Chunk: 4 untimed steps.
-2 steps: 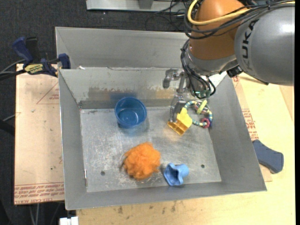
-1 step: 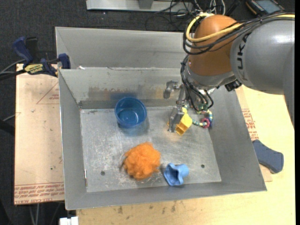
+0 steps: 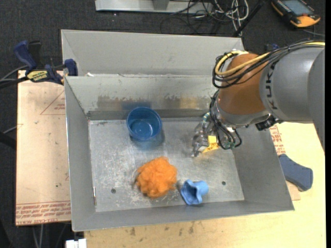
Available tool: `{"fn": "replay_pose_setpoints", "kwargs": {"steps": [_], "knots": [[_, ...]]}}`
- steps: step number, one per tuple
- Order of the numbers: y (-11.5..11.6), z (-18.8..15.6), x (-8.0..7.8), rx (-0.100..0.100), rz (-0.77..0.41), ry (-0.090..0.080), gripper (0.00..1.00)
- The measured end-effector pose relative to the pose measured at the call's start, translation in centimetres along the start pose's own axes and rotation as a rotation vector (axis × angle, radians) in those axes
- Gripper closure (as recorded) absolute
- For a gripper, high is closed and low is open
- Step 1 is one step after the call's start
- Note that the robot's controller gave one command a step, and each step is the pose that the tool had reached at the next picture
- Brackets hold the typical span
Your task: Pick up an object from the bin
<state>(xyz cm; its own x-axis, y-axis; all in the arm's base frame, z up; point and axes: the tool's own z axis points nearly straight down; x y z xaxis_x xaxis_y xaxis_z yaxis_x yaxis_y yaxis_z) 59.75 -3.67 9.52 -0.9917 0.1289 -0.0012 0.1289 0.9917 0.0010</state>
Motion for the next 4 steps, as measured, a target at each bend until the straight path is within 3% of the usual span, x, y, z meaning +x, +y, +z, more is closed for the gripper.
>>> {"fn": "replay_pose_setpoints", "kwargs": {"steps": [1, 2, 3, 4], "knots": [[0.0, 0.0, 0.0, 0.000, 0.000, 0.000, 1.00], [-0.3, -2.3, 0.1, 0.000, -0.054, 0.008, 1.00], [-2.4, -2.6, 3.2, 0.000, -0.044, -0.011, 1.00], [-1.9, -6.3, 3.1, 0.001, -0.034, 0.007, 1.00]]}}
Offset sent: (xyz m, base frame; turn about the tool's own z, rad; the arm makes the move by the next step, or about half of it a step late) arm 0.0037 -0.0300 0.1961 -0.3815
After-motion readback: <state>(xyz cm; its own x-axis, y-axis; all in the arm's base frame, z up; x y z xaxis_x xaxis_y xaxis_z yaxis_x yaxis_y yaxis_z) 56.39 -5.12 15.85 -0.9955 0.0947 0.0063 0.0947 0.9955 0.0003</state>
